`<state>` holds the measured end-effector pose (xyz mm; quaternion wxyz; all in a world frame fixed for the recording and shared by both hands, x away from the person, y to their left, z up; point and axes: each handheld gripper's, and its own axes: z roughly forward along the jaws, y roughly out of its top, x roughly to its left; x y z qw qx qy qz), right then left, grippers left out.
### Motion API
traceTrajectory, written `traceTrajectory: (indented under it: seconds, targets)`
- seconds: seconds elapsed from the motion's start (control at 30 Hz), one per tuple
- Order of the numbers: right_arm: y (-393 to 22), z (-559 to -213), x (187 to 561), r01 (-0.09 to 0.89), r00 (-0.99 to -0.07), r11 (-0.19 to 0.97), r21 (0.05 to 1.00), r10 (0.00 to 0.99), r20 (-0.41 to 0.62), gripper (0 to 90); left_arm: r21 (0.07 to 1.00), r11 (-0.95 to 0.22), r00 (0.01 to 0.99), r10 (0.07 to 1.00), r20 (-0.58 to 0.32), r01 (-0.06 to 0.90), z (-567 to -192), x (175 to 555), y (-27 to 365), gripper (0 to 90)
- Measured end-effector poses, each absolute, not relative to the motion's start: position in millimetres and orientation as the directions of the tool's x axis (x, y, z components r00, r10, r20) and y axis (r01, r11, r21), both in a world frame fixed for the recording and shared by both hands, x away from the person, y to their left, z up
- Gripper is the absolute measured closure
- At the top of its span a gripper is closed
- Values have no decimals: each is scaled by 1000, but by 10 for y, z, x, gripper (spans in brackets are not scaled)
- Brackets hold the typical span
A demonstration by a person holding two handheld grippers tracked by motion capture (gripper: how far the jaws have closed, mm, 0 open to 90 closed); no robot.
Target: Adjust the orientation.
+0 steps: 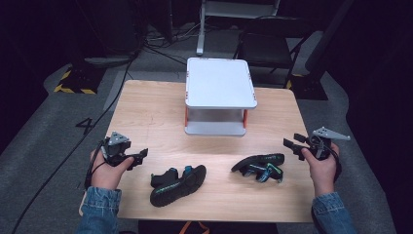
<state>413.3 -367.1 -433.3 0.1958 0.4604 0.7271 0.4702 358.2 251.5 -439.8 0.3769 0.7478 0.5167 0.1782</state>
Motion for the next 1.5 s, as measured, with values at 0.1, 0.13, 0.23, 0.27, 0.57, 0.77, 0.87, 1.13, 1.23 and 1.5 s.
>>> traceTrajectory:
  seconds: [0.1, 0.13, 0.23, 0.27, 0.57, 0.77, 0.87, 1.13, 1.23, 1.5]
  targets:
    - [-3664, -4368, 4120, 496, -500, 146, 856, 854, 144, 371, 749, -232, 431, 899, -79, 621, -4381, 3589, 2476, 181]
    - [-3664, -4368, 4120, 496, -500, 146, 856, 854, 144, 371, 749, -232, 431, 899, -79, 621, -4381, 3589, 2476, 169]
    - [-3682, -4392, 4098, 507, -491, 137, 851, 857, 154, 370, 758, -247, 442, 895, -61, 604, -4344, 3611, 2406, 167]
    - [-3695, -4396, 4094, 510, -487, 135, 849, 859, 157, 369, 763, -248, 448, 892, -61, 597, -4333, 3613, 2375, 167]
    - [-3735, -4403, 4074, 519, -476, 129, 845, 865, 161, 368, 756, -292, 526, 846, -81, 586, -4249, 3572, 2268, 277]
    - [-3718, -4411, 4078, 523, -478, 130, 842, 863, 164, 365, 744, -315, 579, 807, -117, 589, -4205, 3522, 2193, 312]
    - [-3713, -4406, 4084, 519, -480, 132, 844, 863, 160, 365, 741, -334, 613, 780, -129, 582, -4181, 3495, 2157, 326]
    - [-3657, -4426, 4108, 526, -488, 146, 838, 859, 156, 360, 664, -474, 760, 610, -227, 578, -4327, 3459, 1957, 373]
    - [-3643, -4423, 4103, 523, -487, 155, 838, 861, 144, 359, 649, -485, 763, 599, -243, 587, -4381, 3472, 1917, 375]
    - [-3654, -4441, 4099, 528, -478, 168, 833, 869, 127, 359, 620, -465, 751, 566, -341, 632, -4490, 3501, 1891, 386]
